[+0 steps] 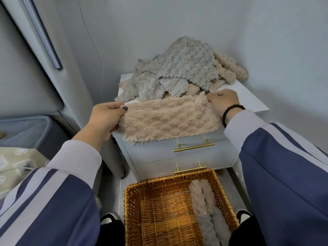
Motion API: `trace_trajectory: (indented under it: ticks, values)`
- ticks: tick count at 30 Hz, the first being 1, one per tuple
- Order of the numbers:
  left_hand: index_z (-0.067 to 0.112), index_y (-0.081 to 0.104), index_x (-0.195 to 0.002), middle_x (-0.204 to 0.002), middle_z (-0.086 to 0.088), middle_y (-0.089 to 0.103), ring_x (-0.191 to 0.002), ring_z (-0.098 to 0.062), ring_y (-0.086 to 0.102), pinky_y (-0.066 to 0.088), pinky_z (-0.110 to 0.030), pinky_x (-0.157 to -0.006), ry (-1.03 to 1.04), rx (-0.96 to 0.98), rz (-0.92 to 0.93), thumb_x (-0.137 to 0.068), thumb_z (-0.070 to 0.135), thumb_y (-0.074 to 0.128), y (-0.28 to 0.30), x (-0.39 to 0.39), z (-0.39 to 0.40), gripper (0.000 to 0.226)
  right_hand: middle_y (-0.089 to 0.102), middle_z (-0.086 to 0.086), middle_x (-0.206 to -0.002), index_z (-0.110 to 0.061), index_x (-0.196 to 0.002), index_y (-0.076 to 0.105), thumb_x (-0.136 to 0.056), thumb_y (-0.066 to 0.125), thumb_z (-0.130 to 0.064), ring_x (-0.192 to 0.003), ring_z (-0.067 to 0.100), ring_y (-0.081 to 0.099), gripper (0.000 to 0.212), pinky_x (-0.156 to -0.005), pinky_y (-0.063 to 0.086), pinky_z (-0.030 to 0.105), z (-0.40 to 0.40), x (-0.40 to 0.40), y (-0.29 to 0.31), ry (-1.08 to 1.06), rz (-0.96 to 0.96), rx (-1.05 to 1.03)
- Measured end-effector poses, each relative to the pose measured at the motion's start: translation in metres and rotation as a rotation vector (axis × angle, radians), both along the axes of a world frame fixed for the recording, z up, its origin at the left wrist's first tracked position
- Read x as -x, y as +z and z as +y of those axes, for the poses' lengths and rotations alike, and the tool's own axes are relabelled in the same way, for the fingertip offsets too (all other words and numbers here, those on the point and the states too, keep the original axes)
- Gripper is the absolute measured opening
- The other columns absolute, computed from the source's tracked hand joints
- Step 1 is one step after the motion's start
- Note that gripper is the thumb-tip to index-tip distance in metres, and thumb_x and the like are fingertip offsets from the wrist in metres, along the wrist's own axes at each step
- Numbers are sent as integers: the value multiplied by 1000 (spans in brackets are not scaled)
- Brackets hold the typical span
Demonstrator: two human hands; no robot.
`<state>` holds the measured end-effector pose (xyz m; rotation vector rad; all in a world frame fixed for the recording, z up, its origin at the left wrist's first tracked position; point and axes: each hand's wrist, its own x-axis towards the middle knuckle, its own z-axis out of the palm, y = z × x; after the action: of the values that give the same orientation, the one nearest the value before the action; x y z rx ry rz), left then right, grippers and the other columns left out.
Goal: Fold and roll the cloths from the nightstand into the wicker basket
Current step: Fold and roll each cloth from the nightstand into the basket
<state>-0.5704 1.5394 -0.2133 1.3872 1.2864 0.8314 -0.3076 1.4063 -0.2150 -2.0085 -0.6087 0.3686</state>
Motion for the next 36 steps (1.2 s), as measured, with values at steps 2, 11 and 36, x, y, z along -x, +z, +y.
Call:
trace_trajectory:
  ticks: [2,11,36]
  values:
    - [15,66,-117,-78,-3,63,-44,-8,49,42,-17,-44,-54,29,21,-86,8,69,3,-1,-2,32,45,3,-59,-15,-69,54,-89,60,-22,-49,16,39,22,-47,36,21,-3,1,2,48,44,-10]
    - [23,67,-114,-88,-3,68,-74,-16,67,60,-28,-70,-306,26,58,-85,-6,64,3,10,-5,41,58,6,-78,-19,-71,59,-86,67,-12,-76,18,49,19,-68,43,27,-13,-9,1,150,113,-120]
    - [5,49,-138,-126,-5,60,-112,-19,58,47,-37,-101,-115,-210,198,-80,26,78,-11,2,7,68,63,-2,-93,-16,-97,69,-83,68,-13,-84,13,58,15,-81,49,26,-8,-12,-9,-28,-57,-141]
